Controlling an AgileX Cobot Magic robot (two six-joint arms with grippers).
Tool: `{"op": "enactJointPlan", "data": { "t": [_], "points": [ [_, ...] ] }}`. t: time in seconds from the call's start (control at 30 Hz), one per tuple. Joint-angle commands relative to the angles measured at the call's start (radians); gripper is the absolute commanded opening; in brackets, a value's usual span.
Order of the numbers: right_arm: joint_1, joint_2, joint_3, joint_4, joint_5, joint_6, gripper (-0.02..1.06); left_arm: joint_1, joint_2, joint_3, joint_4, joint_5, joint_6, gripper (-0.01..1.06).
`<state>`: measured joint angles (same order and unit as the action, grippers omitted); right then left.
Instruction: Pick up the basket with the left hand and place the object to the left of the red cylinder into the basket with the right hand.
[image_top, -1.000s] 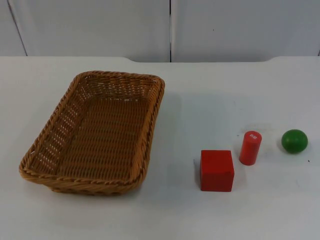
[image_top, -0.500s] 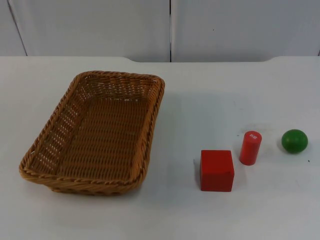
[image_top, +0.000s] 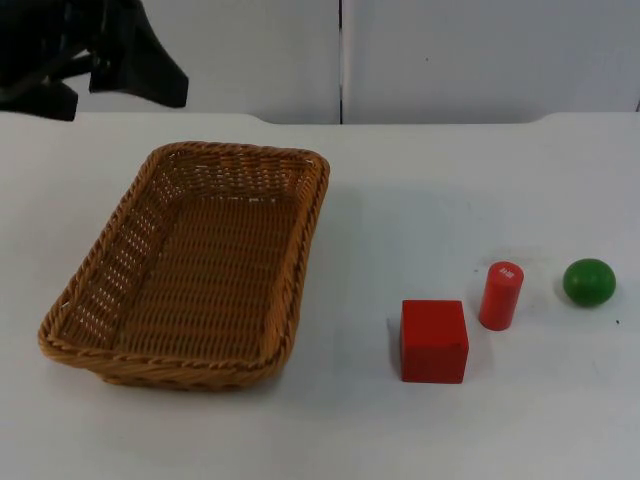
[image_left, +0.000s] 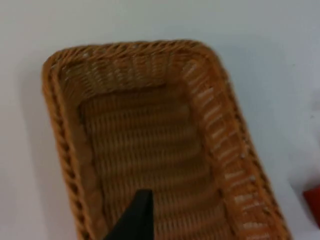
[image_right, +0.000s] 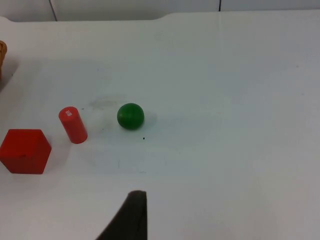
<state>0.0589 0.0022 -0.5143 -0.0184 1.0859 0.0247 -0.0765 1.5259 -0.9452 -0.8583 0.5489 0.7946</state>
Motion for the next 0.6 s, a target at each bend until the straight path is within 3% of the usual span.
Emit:
{"op": "enactJointPlan", "data": {
  "t": [0.0,0.27,0.57],
  "points": [
    [-0.006,-0.002,-0.001,-0.006,-0.008,-0.007,1.05,-0.006,0.026,-0.008,0.047,-0.036,-0.043,1.05],
    [-0.006,-0.002,-0.001,-0.006,-0.008,-0.007,1.05,-0.006,0.105,-0.010,0.070,-0.094,-0.043,1.05],
    [-0.006,-0.002,-0.001,-0.006,-0.008,-0.007,1.05,-0.004,0.240,-0.114,0.153,-0.051,-0.135,1.05]
  ]
}}
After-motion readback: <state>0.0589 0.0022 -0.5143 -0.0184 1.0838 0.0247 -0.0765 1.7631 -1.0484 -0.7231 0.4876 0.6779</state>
